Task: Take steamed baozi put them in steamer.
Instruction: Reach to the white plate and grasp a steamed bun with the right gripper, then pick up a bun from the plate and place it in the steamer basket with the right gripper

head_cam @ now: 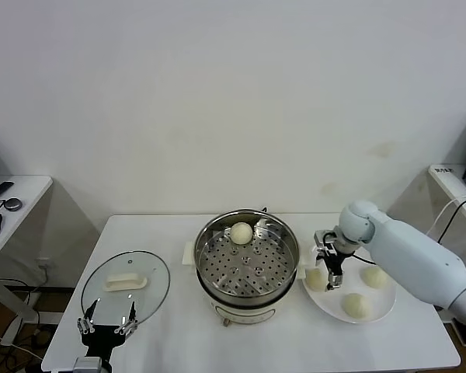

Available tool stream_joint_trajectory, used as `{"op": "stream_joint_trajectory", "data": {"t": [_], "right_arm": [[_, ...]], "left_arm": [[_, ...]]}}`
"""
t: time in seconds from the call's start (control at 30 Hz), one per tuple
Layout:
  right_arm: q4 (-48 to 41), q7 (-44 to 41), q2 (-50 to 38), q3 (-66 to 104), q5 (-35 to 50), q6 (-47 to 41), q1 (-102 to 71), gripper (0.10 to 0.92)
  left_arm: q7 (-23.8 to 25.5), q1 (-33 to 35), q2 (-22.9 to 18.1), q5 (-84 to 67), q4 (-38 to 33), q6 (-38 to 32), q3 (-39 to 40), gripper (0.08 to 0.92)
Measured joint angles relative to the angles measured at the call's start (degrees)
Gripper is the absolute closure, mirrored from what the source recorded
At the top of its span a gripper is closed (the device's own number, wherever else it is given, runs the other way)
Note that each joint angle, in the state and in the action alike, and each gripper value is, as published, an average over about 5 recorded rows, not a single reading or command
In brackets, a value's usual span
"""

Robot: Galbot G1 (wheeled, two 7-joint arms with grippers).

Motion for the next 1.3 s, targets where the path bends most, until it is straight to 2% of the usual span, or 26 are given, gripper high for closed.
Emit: {"op": "stream_joint_trajectory", "data": {"t": [0.6, 0.97, 1.3], "right_arm": [[-2.02, 1.54, 1.67, 0.31, -0.73, -0.55, -1.09, 0.218], [-1.88, 1.92, 1.07, 1.14, -0.33, -0.85, -1.6, 0.493], [0.56, 1.29, -2.51, -1.09, 2.81, -1.57, 3.04, 0.516]], "left_arm": [[0.06, -0.29, 0.04, 0.01, 0.18, 0.01, 0.0, 0.177], [0.15, -0.46, -0.01, 0.39, 0.19, 0.07, 0.28, 0.177], [0.73, -1.31, -0.24, 1.12, -0.15, 0.75, 1.09, 0.177]]}}
